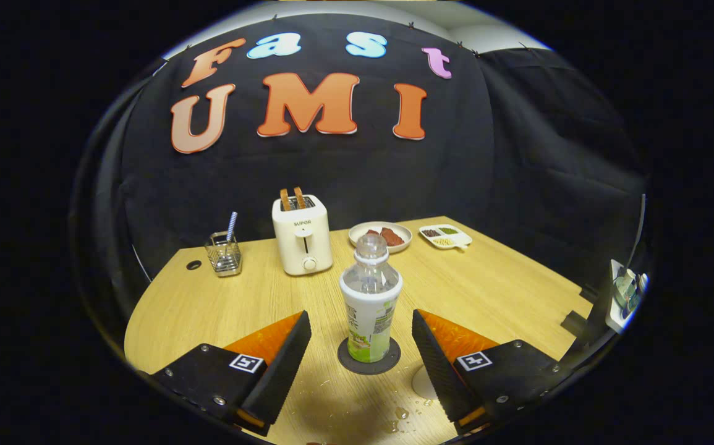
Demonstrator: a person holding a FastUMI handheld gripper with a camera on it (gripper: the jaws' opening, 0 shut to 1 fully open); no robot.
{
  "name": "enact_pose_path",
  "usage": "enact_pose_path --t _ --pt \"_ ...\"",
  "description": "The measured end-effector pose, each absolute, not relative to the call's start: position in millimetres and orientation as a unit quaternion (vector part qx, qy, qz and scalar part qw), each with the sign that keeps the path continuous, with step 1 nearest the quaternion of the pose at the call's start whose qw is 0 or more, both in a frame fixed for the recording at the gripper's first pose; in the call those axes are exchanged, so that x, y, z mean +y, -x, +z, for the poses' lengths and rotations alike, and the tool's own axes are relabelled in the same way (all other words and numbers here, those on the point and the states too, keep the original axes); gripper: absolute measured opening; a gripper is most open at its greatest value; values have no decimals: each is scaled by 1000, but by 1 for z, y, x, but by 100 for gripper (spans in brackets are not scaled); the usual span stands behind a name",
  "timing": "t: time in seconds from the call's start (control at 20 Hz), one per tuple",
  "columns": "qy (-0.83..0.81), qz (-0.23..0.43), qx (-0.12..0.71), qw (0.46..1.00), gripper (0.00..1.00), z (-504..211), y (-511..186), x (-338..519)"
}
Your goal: Take the bottle from table, then pour the juice into the cup, finally place the bottle on the coaster
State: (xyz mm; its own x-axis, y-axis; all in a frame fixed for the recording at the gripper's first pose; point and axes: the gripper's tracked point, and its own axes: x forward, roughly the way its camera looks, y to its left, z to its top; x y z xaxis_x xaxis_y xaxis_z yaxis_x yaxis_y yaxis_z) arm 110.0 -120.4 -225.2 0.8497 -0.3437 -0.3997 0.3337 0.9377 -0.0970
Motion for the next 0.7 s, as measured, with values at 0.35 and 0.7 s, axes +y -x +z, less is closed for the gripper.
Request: enact_pose_path --t 0.35,0.7 --pt "-12 -100 159 982 97 -136 -57 -35" --pt "-20 -5 108 994 97 -99 -6 41"
